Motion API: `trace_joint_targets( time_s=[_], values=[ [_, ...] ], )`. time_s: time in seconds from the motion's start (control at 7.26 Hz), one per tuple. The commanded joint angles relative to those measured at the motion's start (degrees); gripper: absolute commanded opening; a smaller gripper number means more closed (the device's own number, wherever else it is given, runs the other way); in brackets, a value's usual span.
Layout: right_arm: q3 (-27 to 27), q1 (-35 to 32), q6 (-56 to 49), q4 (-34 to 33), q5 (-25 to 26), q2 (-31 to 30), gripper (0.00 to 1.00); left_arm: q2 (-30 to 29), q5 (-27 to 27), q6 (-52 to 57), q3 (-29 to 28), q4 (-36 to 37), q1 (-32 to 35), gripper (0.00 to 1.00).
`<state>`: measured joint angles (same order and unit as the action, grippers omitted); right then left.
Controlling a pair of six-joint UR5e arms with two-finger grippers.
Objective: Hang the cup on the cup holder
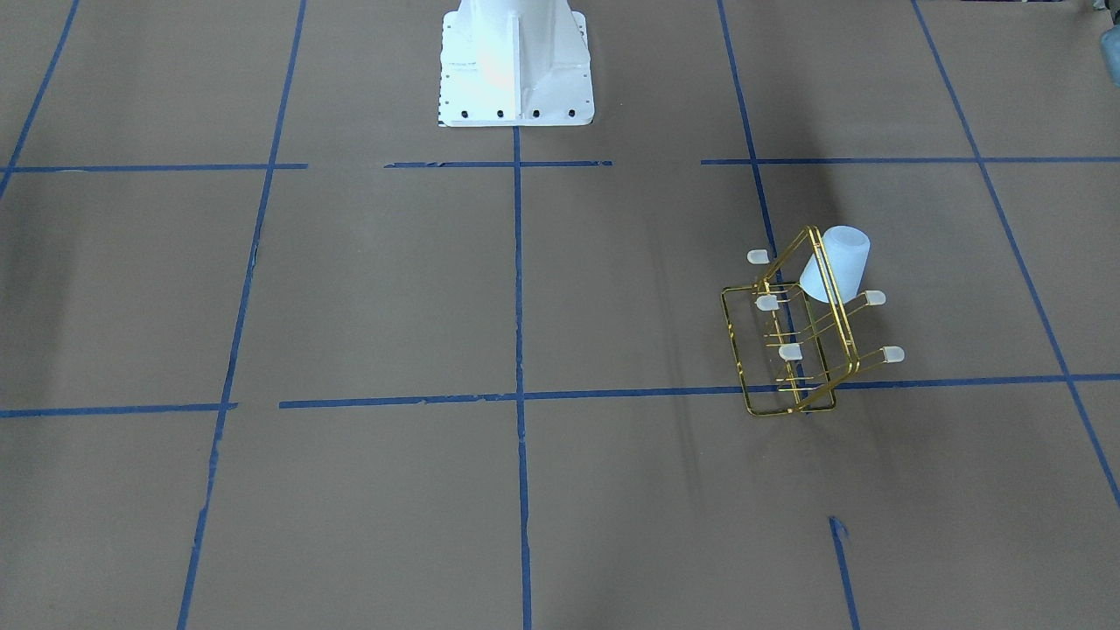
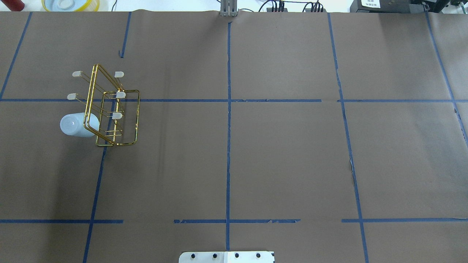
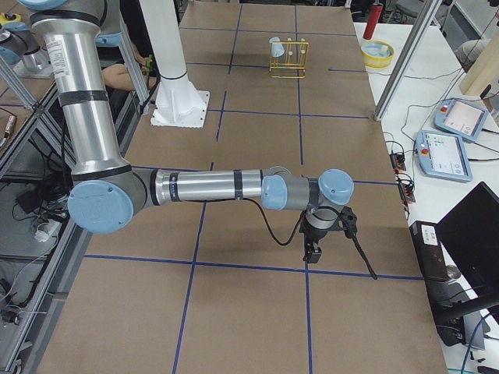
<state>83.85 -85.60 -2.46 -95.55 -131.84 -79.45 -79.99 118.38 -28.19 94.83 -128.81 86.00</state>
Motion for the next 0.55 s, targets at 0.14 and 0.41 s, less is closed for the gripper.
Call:
trace_joint_targets(
  time_s=[0.14, 0.41],
  values=[
    [0.0, 0.0, 0.0, 0.0, 0.0, 0.0, 1.00, -2.5, 3.3, 23.1, 5.8, 26.5, 4.1, 1.00],
    [0.0, 0.1, 0.0, 0.0, 0.0, 0.0, 1.00, -2.9, 12.0, 29.1, 5.9, 34.5, 4.3, 1.00]
  ],
)
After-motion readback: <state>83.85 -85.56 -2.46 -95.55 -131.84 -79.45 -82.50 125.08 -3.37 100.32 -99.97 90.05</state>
